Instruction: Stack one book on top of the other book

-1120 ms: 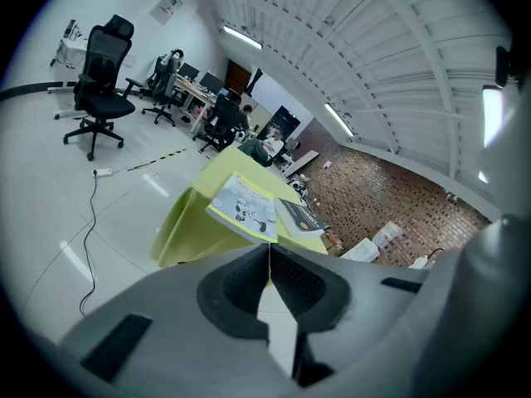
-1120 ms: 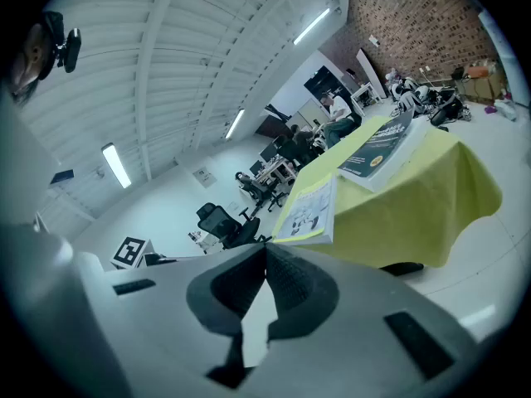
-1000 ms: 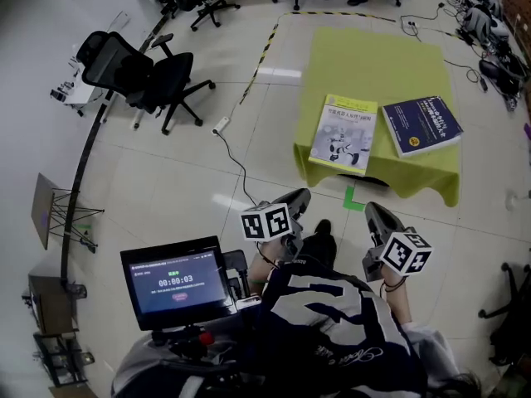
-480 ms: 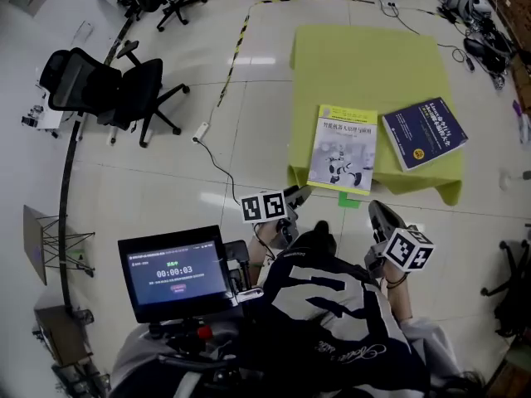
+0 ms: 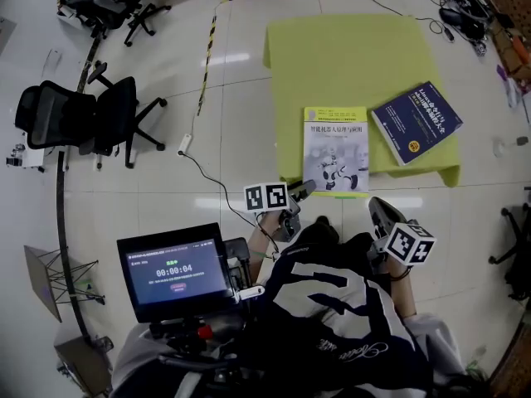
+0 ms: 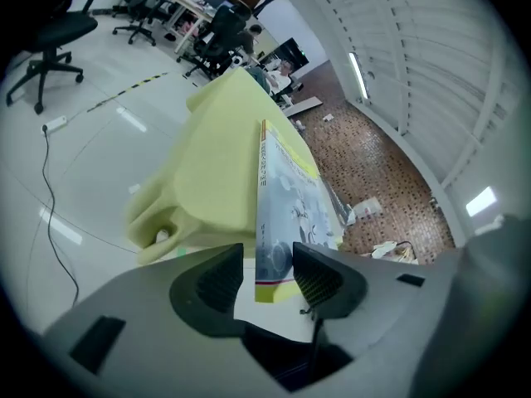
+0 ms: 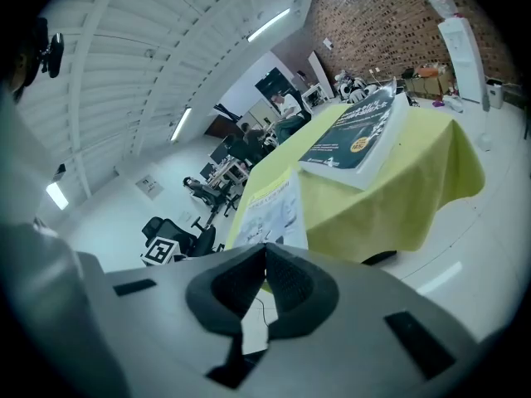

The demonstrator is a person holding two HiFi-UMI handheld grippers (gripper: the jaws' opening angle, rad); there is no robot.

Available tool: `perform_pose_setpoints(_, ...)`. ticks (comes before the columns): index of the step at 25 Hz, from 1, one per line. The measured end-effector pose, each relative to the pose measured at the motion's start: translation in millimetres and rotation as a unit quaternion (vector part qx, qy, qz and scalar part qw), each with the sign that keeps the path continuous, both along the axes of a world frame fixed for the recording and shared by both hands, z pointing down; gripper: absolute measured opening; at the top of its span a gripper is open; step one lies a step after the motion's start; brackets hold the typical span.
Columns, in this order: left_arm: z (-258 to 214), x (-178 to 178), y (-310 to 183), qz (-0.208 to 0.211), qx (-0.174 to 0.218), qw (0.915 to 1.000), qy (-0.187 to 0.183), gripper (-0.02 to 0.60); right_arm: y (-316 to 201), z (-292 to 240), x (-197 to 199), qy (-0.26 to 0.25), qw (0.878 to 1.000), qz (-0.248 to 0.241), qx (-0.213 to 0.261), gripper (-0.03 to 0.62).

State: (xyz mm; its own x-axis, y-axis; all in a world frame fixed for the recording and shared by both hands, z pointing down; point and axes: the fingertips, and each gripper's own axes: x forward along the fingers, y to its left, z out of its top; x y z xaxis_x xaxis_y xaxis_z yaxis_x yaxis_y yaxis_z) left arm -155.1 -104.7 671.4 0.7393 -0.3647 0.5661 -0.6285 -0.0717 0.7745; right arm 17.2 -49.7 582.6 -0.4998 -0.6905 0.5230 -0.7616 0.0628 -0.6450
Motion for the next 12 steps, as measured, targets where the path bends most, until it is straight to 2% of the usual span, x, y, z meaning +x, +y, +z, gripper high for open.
perform_pose_setpoints(6,2,17,13,-0.011,-0.038,0.9951,0.090,0.175,13,16,8,0.018,1.000,0.006,-0.023,-0.001)
perform_pose_setpoints(7,0,23,11,-0.010,-0.044,0.9942,0.098,0.168,9,17,10,0.015,0.999,0.000,-0.029,0.059)
perform_pose_setpoints(8,-2,29,8,-0.011,-0.049,0.9934,0.103,0.158,3,18,13,0.010,0.999,-0.006,-0.035,0.091)
perform_pose_setpoints(12,-9,42,-7,-0.025,-0.059,0.9894,0.130,0.101,-26,29,25,-0.011,0.998,-0.028,-0.049,0.092)
